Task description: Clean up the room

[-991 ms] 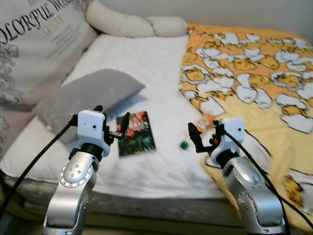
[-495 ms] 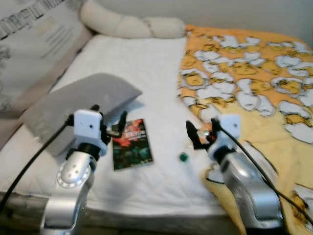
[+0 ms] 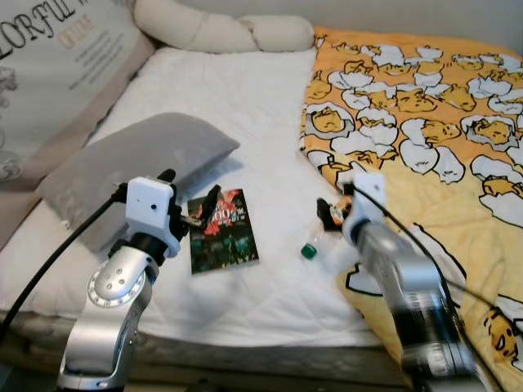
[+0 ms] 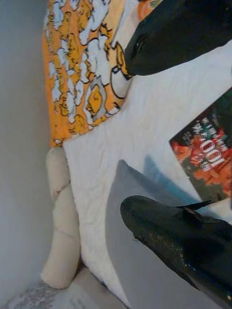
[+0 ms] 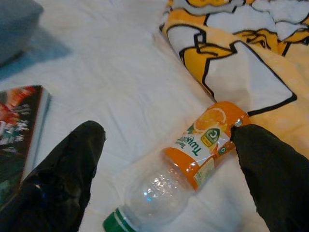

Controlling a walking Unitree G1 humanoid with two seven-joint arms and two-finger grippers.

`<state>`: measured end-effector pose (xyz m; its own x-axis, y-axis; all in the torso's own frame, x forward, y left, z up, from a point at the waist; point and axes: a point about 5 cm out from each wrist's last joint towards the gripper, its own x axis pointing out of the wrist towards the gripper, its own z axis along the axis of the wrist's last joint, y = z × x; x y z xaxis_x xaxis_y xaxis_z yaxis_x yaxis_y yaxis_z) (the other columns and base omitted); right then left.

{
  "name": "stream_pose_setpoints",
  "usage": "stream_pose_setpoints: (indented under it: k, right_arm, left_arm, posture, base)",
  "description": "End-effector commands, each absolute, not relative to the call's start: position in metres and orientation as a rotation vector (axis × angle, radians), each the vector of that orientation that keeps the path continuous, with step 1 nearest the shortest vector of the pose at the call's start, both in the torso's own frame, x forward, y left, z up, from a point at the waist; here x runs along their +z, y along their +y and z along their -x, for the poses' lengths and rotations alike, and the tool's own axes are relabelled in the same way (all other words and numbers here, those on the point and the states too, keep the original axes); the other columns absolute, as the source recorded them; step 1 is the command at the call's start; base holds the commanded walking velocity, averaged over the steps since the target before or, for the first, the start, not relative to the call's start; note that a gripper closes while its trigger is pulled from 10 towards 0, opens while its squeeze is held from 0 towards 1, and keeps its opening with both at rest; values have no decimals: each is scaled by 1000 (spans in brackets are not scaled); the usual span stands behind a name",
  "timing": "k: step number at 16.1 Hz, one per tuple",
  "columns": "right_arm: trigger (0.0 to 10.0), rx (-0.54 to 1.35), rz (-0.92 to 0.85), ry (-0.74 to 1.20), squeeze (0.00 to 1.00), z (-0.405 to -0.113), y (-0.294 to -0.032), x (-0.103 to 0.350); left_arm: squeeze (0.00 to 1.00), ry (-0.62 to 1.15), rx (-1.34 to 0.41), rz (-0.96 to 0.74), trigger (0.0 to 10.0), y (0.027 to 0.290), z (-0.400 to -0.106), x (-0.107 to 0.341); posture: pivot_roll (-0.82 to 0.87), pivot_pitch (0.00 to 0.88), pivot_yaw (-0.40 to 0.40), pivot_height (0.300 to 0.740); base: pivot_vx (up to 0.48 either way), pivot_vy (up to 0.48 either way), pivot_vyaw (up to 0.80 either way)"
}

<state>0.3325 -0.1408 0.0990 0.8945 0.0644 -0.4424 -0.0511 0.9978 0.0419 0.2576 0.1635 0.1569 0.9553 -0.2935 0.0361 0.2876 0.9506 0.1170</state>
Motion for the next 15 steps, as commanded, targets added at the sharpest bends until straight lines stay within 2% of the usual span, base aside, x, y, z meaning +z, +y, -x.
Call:
stream_pose_setpoints:
  k: [1, 3, 4, 5, 6, 7, 10, 15]
  right_arm:
    - [10000, 9, -46, 491, 1000, -339, -149, 93]
    - [10000, -36, -57, 531, 1000, -359, -152, 95]
    - [10000, -47, -46, 542, 675, -362, -153, 96]
    - [10000, -51, -63, 553, 0, -368, -152, 98]
    - [10000, -39, -64, 552, 0, -373, -150, 100]
    - [10000, -30, -62, 573, 0, -374, -147, 99]
    - [10000, -29, -117, 605, 0, -376, -143, 95]
    - [10000, -53, -114, 689, 0, -368, -142, 80]
  left_arm:
    - [1000, -46, -333, -111, 10000, 162, -258, 159]
    - [1000, -27, -426, -131, 10000, 159, -259, 162]
    - [1000, -22, -443, -135, 10000, 159, -259, 163]
    - [953, -5, -506, -132, 10000, 155, -258, 164]
    - [169, 5, -553, -140, 10000, 151, -257, 166]
    - [0, 12, -579, -143, 10000, 148, -255, 167]
    - [0, 30, -627, -139, 10000, 143, -248, 169]
    - [0, 65, -705, -131, 10000, 136, -238, 169]
  posture:
    - [-2, 83, 14, 740]
    - [5, 101, 12, 740]
    - [10, 109, 10, 740]
    - [15, 120, 9, 740]
    - [21, 134, 5, 740]
    - [24, 151, 0, 740]
    - [38, 193, -18, 740]
    - [43, 200, -19, 740]
  base:
    - [0, 0, 0]
    - [0, 0, 0]
    - [0, 0, 0]
    - [0, 0, 0]
    - [0, 0, 0]
    - [0, 0, 0]
    - [0, 0, 0]
    - [0, 0, 0]
